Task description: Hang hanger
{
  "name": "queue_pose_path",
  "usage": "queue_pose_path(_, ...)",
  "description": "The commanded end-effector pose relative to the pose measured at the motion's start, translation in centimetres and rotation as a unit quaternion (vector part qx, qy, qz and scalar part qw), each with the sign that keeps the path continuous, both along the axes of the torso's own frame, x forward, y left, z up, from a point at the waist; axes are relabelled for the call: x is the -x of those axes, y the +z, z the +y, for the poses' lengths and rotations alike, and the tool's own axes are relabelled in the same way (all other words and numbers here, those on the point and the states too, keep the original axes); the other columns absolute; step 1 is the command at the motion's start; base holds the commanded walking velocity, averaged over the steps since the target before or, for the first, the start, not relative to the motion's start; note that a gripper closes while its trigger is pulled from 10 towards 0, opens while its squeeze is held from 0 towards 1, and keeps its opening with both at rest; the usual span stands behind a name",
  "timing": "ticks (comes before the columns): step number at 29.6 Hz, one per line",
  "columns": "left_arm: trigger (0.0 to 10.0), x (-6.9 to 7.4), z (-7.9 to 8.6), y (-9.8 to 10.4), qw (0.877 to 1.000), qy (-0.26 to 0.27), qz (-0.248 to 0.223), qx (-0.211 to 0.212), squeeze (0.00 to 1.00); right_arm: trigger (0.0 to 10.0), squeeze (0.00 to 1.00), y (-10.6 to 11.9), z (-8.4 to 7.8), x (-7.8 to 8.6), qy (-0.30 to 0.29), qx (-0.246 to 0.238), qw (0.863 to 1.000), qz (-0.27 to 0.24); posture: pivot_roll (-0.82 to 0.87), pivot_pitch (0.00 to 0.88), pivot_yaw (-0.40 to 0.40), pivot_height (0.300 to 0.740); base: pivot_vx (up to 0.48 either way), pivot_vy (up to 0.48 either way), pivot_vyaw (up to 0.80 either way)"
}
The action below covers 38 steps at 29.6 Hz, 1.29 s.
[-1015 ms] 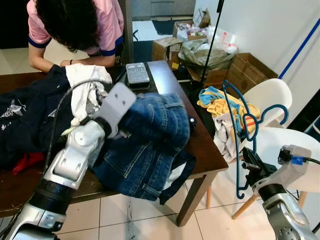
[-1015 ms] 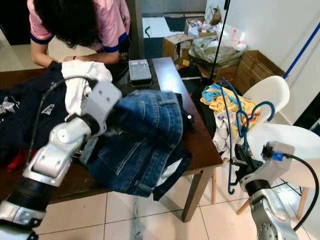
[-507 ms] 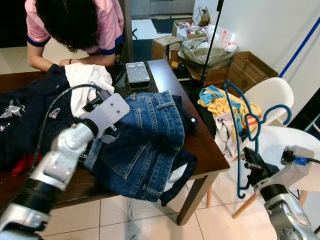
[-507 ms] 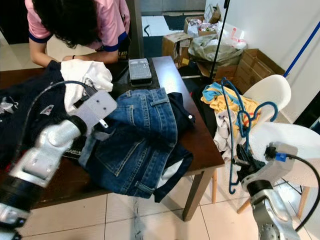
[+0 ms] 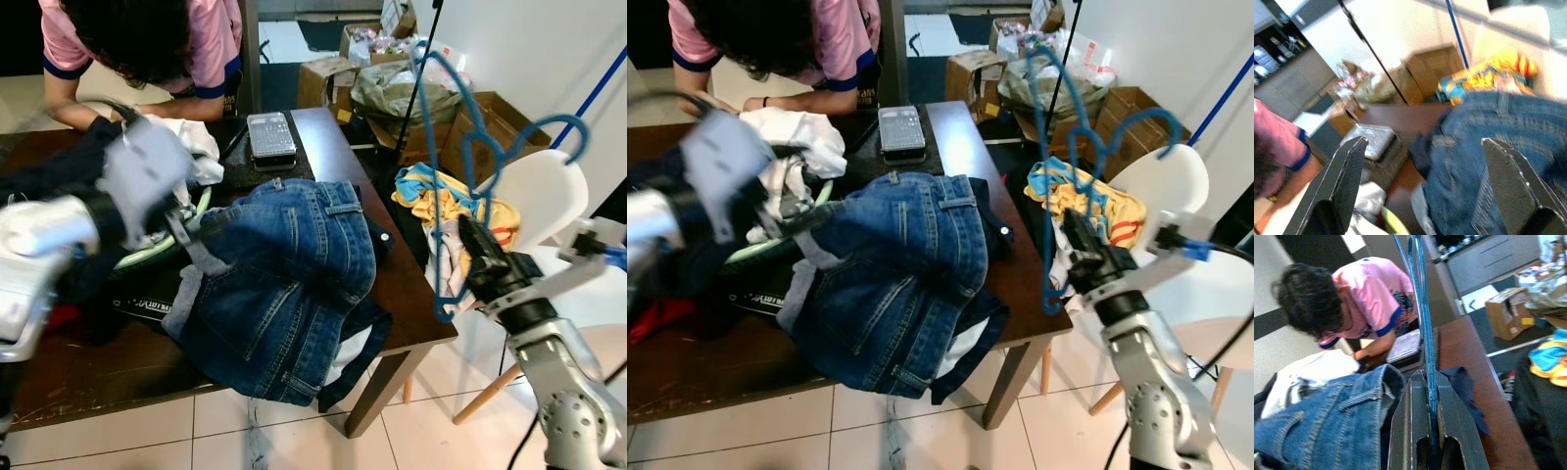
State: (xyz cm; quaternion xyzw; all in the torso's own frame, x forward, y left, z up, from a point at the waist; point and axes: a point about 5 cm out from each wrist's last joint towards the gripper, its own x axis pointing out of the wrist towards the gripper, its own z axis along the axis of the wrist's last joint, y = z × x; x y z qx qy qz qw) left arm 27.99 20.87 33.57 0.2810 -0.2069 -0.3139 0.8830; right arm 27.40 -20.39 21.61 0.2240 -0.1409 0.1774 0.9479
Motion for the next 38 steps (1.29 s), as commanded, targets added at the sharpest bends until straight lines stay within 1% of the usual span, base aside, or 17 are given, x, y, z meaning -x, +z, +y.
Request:
queue_pose_path(1,10.0,0.2,0.8,0.9,0.999,0.033,-0.011,0.027,1.0,10.0,0.0,0.1,1.2,0.0,0.029,0.018,0.999,-0.002,0.05,0.145,-0.052,0.74,0.0,0.0,0.0)
queue_pose_path(3,10.0,0.2,0.8,0.9,0.999,0.033,-0.011,0.027,1.0,10.0,0.0,0.1,1.2,0.0,0.029,0.018,0.999,-0.002,0.05,0.145,-0.052,0.74,0.0,0.0,0.0)
queue_pose_path(4,10.0,0.1,1.4,1.2,0.997,0.063,-0.021,0.043,0.3,10.0,0.0,0.1,1.9,-0.1,0.043,0.029,0.999,-0.001,0.05,0.145,-0.053,0.74,0.0,0.0,0.0)
queue_pose_path(5,10.0,0.1,1.4,1.2,0.997,0.063,-0.021,0.043,0.3,10.0,0.0,0.1,1.9,-0.1,0.043,0.029,0.999,-0.001,0.05,0.145,-0.053,0.74,0.0,0.0,0.0)
queue_pose_path(6,10.0,-0.2,2.5,1.4,0.989,0.131,-0.039,0.052,0.0,10.0,0.0,0.0,2.7,-0.2,0.062,0.042,0.997,0.001,0.06,0.147,-0.06,0.74,0.0,0.0,0.0)
queue_pose_path(7,10.0,-0.2,2.5,1.4,0.989,0.131,-0.039,0.052,0.0,10.0,0.0,0.0,2.7,-0.2,0.062,0.042,0.997,0.001,0.06,0.147,-0.06,0.74,0.0,0.0,0.0)
queue_pose_path(8,10.0,-0.5,3.5,1.0,0.977,0.201,-0.051,0.057,0.0,10.0,0.0,-0.2,3.4,-0.3,0.077,0.058,0.995,0.005,0.07,0.149,-0.061,0.74,0.0,0.0,0.8)
queue_pose_path(11,10.0,-0.5,3.5,1.0,0.977,0.201,-0.051,0.057,0.0,10.0,0.0,-0.2,3.4,-0.3,0.077,0.058,0.995,0.005,0.07,0.149,-0.061,0.74,0.0,0.0,0.8)
queue_pose_path(12,10.0,-0.7,4.1,-0.1,0.968,0.243,-0.046,0.042,0.0,10.0,0.0,-0.4,3.7,-0.3,0.086,0.068,0.994,0.008,0.07,0.149,-0.062,0.74,0.0,0.0,0.8)
queue_pose_path(14,10.0,-0.7,4.1,-0.1,0.968,0.243,-0.046,0.042,0.0,10.0,0.0,-0.4,3.7,-0.3,0.086,0.068,0.994,0.008,0.07,0.149,-0.062,0.74,0.0,0.0,0.8)
queue_pose_path(15,10.0,-1.0,4.5,-2.0,0.962,0.271,-0.038,-0.009,0.0,10.0,0.0,-0.7,3.9,-0.5,0.086,0.074,0.993,0.016,0.08,0.149,-0.064,0.74,0.0,0.0,0.0)
queue_pose_path(16,10.0,-1.0,4.5,-2.0,0.962,0.271,-0.038,-0.009,0.0,10.0,0.0,-0.7,3.9,-0.5,0.086,0.074,0.993,0.016,0.08,0.149,-0.064,0.74,0.0,0.0,0.0)
queue_pose_path(17,10.0,-1.3,4.4,-3.9,0.96,0.274,-0.025,-0.049,0.0,10.0,0.0,-1.0,3.9,-0.7,0.084,0.077,0.993,0.023,0.08,0.149,-0.063,0.74,0.0,0.0,0.0)
queue_pose_path(19,10.0,-2.1,3.8,-7.2,0.965,0.251,0.012,-0.076,0.0,10.0,0.0,-1.3,4.0,-0.8,0.08,0.077,0.993,0.032,0.07,0.146,-0.057,0.74,0.0,0.0,0.0)
queue_pose_path(24,10.0,-3.3,3.5,-9.4,0.965,0.248,0.046,-0.076,0.0,10.0,0.0,-1.5,4.0,-0.7,0.078,0.081,0.993,0.036,0.06,0.144,-0.051,0.74,0.0,0.0,0.0)
queue_pose_path(26,10.0,-4.1,3.8,-10.9,0.959,0.262,0.062,-0.094,0.0,10.0,0.0,-1.6,3.8,-0.5,0.073,0.084,0.993,0.039,0.05,0.144,-0.047,0.74,0.0,0.0,0.0)
queue_pose_path(38,10.0,-5.7,3.0,-12.6,0.95,0.279,0.074,-0.115,0.0,10.0,0.0,-1.9,3.6,-0.2,0.063,0.094,0.993,0.044,0.04,0.14,-0.042,0.74,0.0,0.0,0.0)
